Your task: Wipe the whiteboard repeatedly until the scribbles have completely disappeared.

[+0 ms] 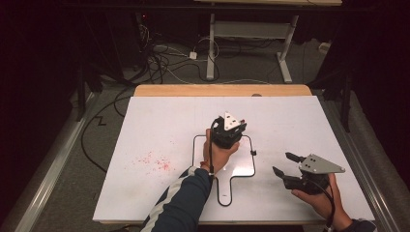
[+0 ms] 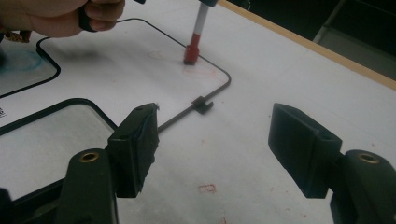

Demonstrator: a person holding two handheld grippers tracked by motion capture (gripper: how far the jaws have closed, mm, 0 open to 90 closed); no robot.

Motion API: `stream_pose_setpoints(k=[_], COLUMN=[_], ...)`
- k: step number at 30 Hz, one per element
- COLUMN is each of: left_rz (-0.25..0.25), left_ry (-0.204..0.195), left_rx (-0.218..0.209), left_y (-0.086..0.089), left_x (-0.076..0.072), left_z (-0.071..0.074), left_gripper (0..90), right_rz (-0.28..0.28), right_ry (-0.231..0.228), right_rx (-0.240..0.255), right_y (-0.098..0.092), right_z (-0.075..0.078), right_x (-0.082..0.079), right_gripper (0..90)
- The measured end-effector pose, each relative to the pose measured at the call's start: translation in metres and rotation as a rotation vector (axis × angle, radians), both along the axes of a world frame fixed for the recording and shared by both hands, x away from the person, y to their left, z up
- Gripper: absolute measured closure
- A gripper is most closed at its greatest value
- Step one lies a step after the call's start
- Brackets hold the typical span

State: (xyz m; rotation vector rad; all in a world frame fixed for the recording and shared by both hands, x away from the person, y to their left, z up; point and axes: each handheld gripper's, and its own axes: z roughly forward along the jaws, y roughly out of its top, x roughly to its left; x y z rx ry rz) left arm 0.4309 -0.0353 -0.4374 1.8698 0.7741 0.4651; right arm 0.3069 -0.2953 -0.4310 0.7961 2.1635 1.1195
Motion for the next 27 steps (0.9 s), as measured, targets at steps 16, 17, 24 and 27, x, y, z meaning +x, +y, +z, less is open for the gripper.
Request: stream_pose_setpoints(k=[16, 17, 24, 27], left_rz=[0.092, 0.082, 0.015, -0.030], left_ry=[0.005, -0.003, -0.002, 0.010], left_rx=[0.055, 0.058, -0.005, -0.045], left_y=[0.016, 0.012, -0.010, -0.016], left_x=[0.016, 0.015, 0.016, 0.018], left_z=[0.004, 0.003, -0.001, -0.003], left_gripper=[78.9, 78.9, 78.8, 78.8], right_rz=[-0.036, -0.035, -0.017, -0.014], right_ry=[-0.009, -0.012, -0.012, -0.010], right_rx=[-0.014, -0.015, -0.017, -0.016], right_y=[-0.006, -0.005, -0.003, -0.004], right_z=[0.003, 0.003, 0.002, 0.001], right_x=[-0.002, -0.002, -0.002, -0.001], right_gripper=[34.3, 34.3, 34.3, 34.3])
